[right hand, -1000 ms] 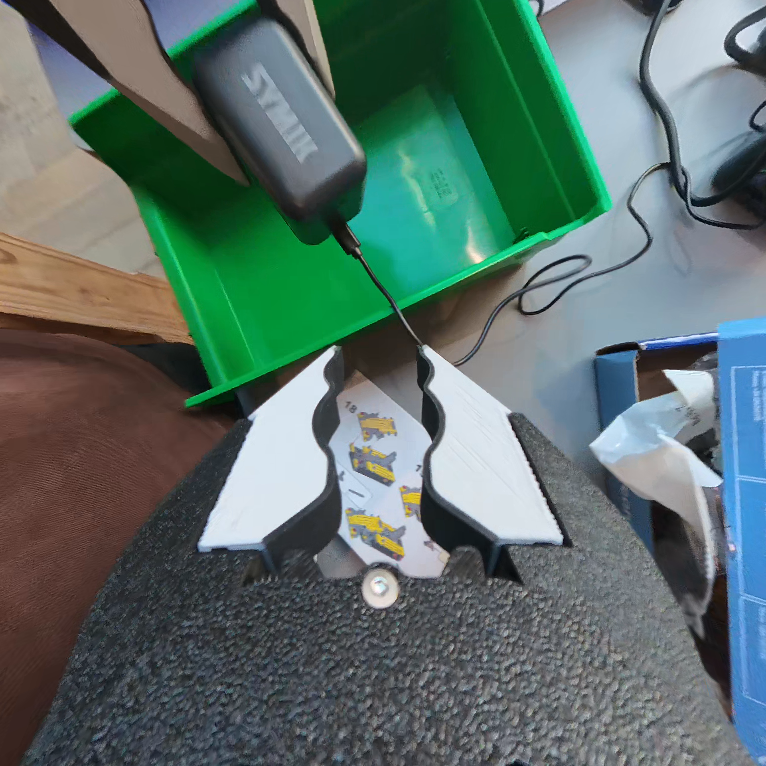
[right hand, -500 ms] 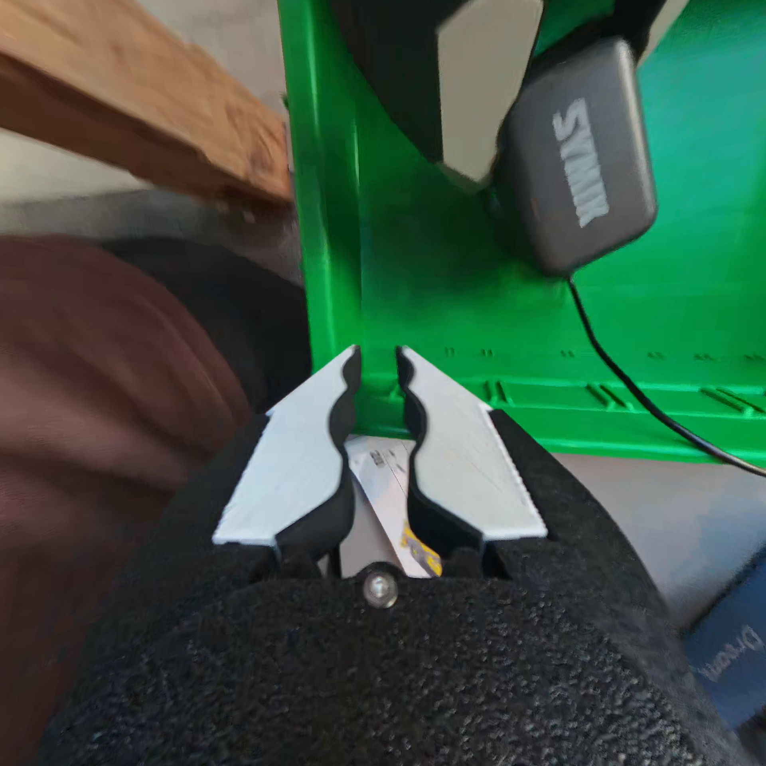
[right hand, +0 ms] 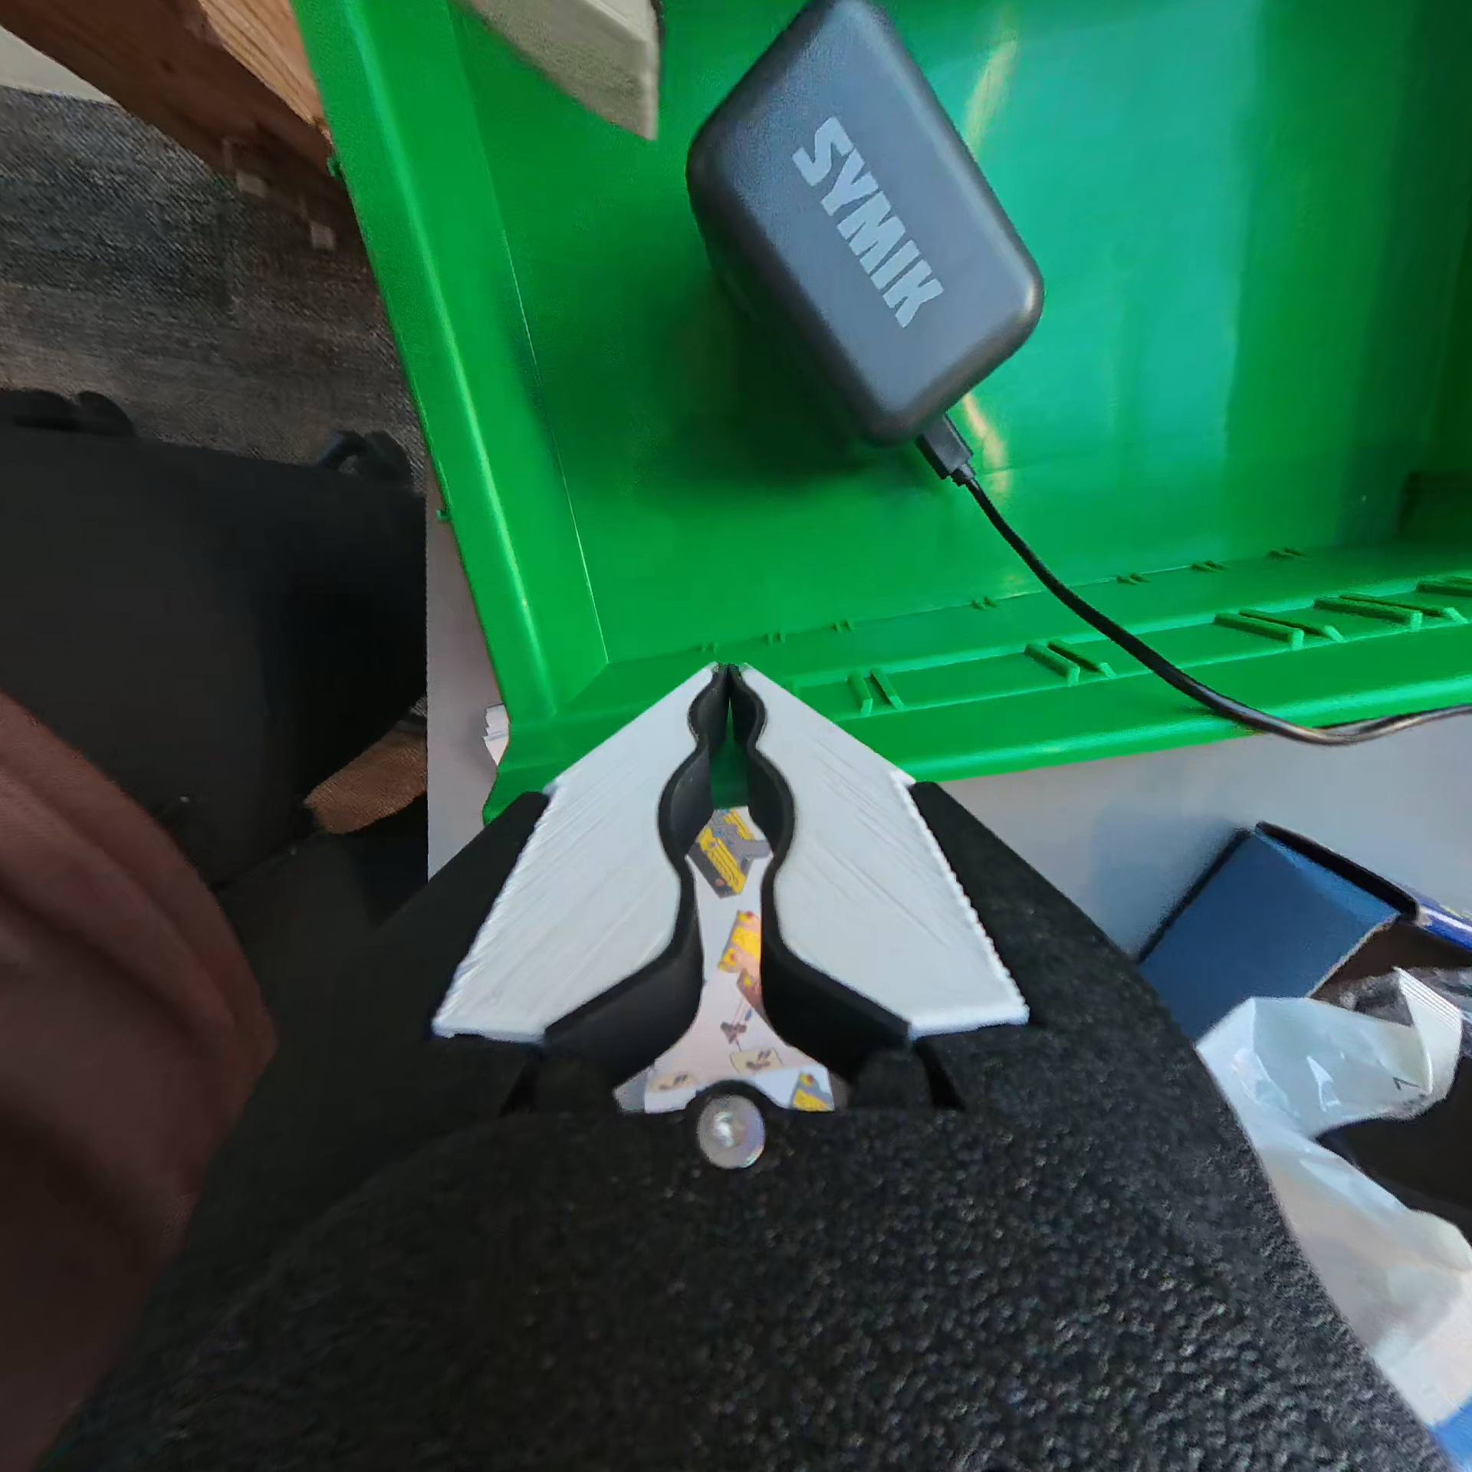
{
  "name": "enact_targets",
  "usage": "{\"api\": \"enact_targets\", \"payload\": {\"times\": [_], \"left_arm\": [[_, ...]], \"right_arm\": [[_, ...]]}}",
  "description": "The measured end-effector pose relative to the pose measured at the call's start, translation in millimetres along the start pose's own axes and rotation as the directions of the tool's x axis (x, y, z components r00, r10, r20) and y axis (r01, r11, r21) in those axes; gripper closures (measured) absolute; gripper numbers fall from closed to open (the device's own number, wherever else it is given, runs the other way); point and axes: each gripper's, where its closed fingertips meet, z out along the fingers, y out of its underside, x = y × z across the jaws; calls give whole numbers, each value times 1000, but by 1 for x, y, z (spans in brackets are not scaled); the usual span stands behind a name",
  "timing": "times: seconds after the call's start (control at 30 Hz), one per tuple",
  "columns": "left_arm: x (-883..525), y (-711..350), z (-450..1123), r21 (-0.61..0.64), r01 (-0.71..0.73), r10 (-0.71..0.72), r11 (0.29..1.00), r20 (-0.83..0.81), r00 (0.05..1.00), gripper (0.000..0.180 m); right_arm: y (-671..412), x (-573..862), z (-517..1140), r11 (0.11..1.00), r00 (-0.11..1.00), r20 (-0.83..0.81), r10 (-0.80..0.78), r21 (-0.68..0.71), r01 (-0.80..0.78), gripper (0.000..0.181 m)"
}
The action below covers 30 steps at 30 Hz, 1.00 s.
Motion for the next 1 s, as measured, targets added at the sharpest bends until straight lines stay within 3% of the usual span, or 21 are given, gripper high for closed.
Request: {"api": "enact_targets", "payload": {"times": [0.13, 0.27, 0.5, 0.77, 1.0], "left_arm": [[26, 13, -45, 135, 290, -299, 947, 45, 953, 113], [60, 45, -83, 213, 385, -408, 898, 73, 910, 112], [89, 121, -87, 173, 449, -458, 877, 12, 889, 114], [71, 197, -35, 154, 477, -482, 865, -6, 876, 118], [49, 157, 3, 175, 332, -317, 927, -110, 942, 120]], "right_arm": [[-9, -5, -5, 995, 999, 42, 10, 99, -14, 171], [-31, -8, -33, 963, 998, 54, 29, 266, -43, 167], [-44, -10, -74, 892, 998, 18, 58, 448, -60, 163], [-67, -31, -59, 875, 999, 24, 25, 483, -34, 164], [-83, -32, -67, 846, 997, 5, 75, 529, -66, 163]]}}
